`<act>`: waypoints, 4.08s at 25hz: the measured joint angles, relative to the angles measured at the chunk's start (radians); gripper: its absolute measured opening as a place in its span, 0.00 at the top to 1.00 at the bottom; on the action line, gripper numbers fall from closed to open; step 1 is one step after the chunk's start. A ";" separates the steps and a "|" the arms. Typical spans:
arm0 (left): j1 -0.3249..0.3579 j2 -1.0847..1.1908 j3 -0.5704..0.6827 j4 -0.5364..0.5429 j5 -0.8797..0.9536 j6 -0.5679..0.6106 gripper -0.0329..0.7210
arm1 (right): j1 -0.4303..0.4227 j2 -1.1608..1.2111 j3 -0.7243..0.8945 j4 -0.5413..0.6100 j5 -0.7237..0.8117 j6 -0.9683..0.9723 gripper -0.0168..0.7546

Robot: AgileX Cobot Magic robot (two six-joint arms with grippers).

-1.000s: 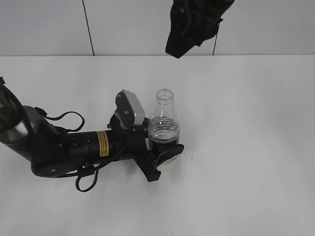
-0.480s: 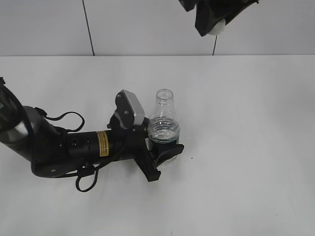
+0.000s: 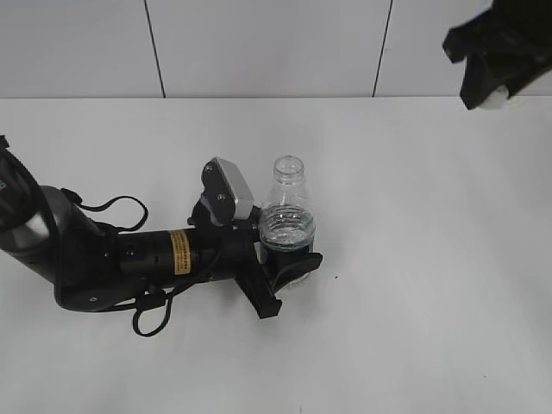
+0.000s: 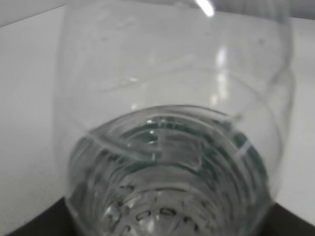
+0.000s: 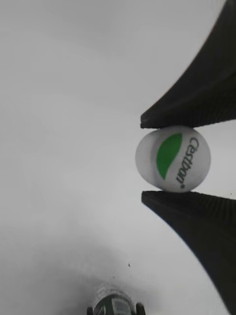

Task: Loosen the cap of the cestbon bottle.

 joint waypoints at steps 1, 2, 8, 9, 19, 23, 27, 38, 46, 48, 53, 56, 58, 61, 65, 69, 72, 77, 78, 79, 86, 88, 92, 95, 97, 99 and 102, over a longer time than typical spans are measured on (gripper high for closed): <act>0.000 0.000 0.000 0.000 0.000 0.000 0.42 | -0.026 0.000 0.045 0.008 -0.034 -0.008 0.60; 0.000 0.000 0.000 0.000 -0.001 0.000 0.42 | -0.049 0.000 0.092 0.016 -0.073 -0.014 0.60; 0.000 0.000 0.000 0.000 -0.001 0.000 0.42 | -0.126 0.000 0.321 0.021 -0.308 -0.029 0.60; 0.000 0.000 0.000 0.000 -0.001 0.000 0.42 | -0.129 0.003 0.343 0.022 -0.343 -0.029 0.60; 0.000 0.000 0.000 -0.001 -0.001 0.000 0.42 | -0.129 0.202 0.361 0.053 -0.456 -0.097 0.60; 0.000 0.000 0.000 -0.001 -0.001 0.000 0.42 | -0.129 0.268 0.363 0.087 -0.474 -0.130 0.60; 0.000 0.000 0.000 -0.001 -0.001 0.000 0.42 | -0.129 0.289 0.363 0.096 -0.485 -0.142 0.60; 0.000 0.000 0.000 -0.001 -0.001 0.000 0.42 | -0.129 0.342 0.363 0.098 -0.500 -0.147 0.60; 0.000 0.000 0.000 -0.001 -0.001 0.000 0.42 | -0.129 0.339 0.363 0.115 -0.497 -0.149 0.21; 0.000 0.000 0.000 -0.001 -0.001 0.000 0.42 | -0.129 0.328 0.363 0.115 -0.493 -0.149 0.21; 0.000 0.000 0.000 -0.002 -0.001 0.000 0.40 | -0.129 0.292 0.363 0.116 -0.489 -0.149 0.23; 0.000 0.003 0.000 -0.010 0.024 0.000 0.32 | -0.129 0.278 0.363 0.116 -0.486 -0.149 0.23; 0.001 0.005 0.001 -0.019 0.042 0.000 0.26 | -0.129 0.270 0.363 0.116 -0.485 -0.149 0.23; 0.001 0.005 0.001 -0.035 0.047 0.000 0.22 | -0.129 0.267 0.363 0.119 -0.482 -0.157 0.23; 0.001 0.005 0.002 -0.036 0.045 0.000 0.21 | -0.129 0.267 0.363 0.123 -0.472 -0.161 0.23; 0.001 0.005 0.029 -0.050 -0.017 0.000 0.21 | -0.129 0.267 0.363 0.125 -0.468 -0.161 0.23; 0.001 0.005 0.040 -0.055 -0.062 0.000 0.21 | -0.129 0.267 0.363 0.126 -0.465 -0.164 0.23; 0.001 -0.001 0.041 -0.059 -0.092 0.001 0.21 | -0.129 0.267 0.363 0.126 -0.464 -0.167 0.23; 0.001 -0.009 0.041 -0.061 -0.092 0.001 0.21 | -0.129 0.267 0.363 0.126 -0.464 -0.167 0.23; 0.001 -0.019 0.041 -0.061 -0.092 0.001 0.21 | -0.129 0.266 0.363 0.126 -0.464 -0.167 0.23; 0.001 -0.145 0.041 -0.062 -0.082 0.001 0.21 | -0.129 0.265 0.363 0.126 -0.464 -0.167 0.23; 0.001 -0.180 0.041 -0.062 -0.055 0.001 0.21 | -0.129 0.265 0.363 0.126 -0.464 -0.167 0.23; 0.001 -0.237 0.041 -0.063 -0.027 -0.045 0.21 | -0.129 0.265 0.363 0.126 -0.464 -0.167 0.23; 0.001 -0.277 0.041 -0.062 -0.013 -0.114 0.21 | -0.129 0.265 0.363 0.129 -0.464 -0.167 0.23; 0.001 -0.300 0.042 -0.057 -0.008 -0.162 0.21 | -0.129 0.262 0.363 0.130 -0.462 -0.167 0.23; 0.001 -0.330 0.042 -0.054 -0.001 -0.207 0.21 | -0.129 0.250 0.363 0.130 -0.458 -0.167 0.23; 0.001 -0.390 0.042 -0.055 0.037 -0.273 0.21 | -0.129 0.222 0.363 0.134 -0.445 -0.168 0.23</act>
